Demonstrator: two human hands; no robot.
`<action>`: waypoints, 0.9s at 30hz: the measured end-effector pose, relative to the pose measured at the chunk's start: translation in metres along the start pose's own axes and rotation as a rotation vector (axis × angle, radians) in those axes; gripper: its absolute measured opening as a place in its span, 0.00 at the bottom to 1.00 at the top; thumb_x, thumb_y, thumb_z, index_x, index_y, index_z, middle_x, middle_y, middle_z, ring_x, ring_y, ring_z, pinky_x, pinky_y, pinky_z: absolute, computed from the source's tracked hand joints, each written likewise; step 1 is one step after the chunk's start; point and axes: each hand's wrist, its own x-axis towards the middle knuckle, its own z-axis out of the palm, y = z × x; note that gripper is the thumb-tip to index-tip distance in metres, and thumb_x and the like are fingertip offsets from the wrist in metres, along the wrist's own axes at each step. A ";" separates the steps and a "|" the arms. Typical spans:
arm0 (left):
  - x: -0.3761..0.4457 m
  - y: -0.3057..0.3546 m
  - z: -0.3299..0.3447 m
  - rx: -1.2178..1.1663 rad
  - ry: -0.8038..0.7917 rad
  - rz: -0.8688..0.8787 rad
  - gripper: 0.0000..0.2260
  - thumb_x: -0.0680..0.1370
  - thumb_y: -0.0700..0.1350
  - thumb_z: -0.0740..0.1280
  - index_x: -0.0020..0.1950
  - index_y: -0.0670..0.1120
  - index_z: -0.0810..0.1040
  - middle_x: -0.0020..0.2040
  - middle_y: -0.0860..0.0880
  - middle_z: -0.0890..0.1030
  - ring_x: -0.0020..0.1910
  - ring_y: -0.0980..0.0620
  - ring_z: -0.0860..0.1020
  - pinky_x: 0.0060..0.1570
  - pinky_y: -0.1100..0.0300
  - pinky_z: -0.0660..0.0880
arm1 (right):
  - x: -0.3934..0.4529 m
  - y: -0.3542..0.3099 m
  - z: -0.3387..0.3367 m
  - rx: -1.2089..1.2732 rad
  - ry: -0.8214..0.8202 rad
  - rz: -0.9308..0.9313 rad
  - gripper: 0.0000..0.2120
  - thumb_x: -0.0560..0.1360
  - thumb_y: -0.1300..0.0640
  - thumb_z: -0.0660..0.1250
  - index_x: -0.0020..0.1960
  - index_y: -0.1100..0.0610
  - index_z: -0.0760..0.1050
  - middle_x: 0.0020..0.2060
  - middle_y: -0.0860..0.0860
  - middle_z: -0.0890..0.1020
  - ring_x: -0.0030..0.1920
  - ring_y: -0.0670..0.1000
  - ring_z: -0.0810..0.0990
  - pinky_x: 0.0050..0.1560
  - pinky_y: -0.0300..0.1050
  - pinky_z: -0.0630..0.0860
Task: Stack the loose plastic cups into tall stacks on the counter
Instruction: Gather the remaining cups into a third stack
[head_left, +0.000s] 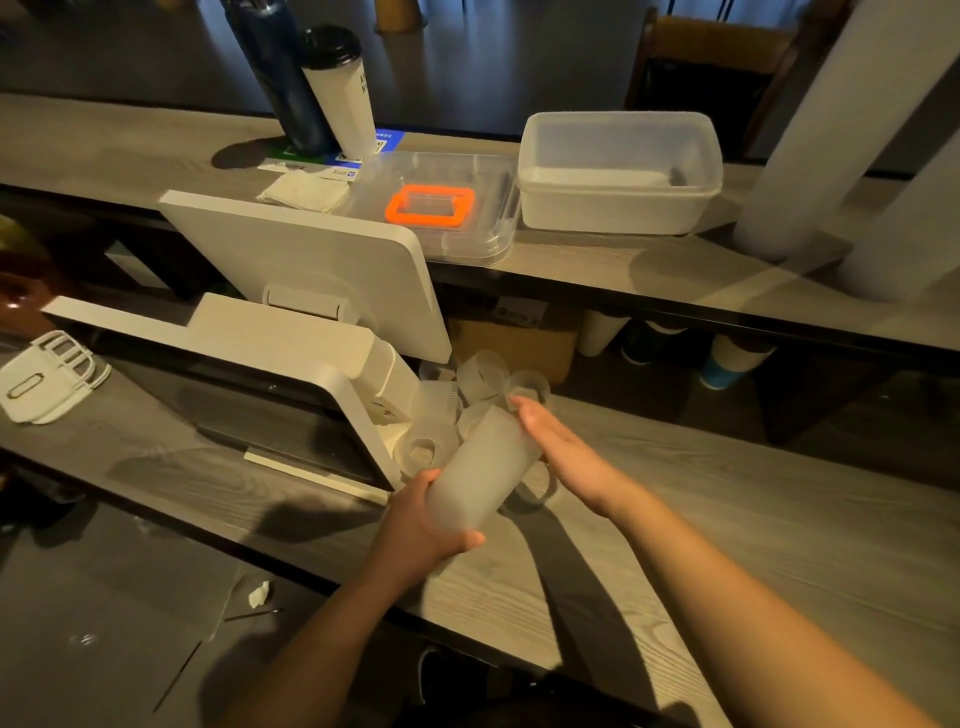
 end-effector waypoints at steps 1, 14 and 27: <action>0.001 -0.002 0.000 -0.017 -0.007 -0.019 0.41 0.63 0.55 0.80 0.71 0.54 0.64 0.62 0.53 0.71 0.58 0.52 0.73 0.48 0.58 0.74 | 0.005 0.005 0.000 0.051 0.075 0.017 0.34 0.78 0.33 0.52 0.80 0.47 0.58 0.76 0.43 0.63 0.75 0.44 0.61 0.77 0.48 0.56; 0.002 -0.016 0.000 -0.274 0.021 -0.128 0.38 0.67 0.50 0.80 0.72 0.53 0.64 0.59 0.55 0.73 0.57 0.52 0.75 0.57 0.49 0.76 | 0.046 0.102 0.004 -0.624 0.050 0.164 0.47 0.66 0.49 0.80 0.77 0.49 0.59 0.72 0.49 0.67 0.70 0.54 0.69 0.71 0.54 0.70; -0.003 -0.012 0.006 -0.128 0.007 -0.069 0.39 0.62 0.54 0.81 0.68 0.57 0.66 0.59 0.55 0.73 0.55 0.55 0.75 0.45 0.62 0.73 | 0.025 0.032 -0.034 0.447 0.326 0.069 0.14 0.81 0.44 0.63 0.60 0.49 0.79 0.54 0.50 0.85 0.56 0.50 0.82 0.60 0.47 0.76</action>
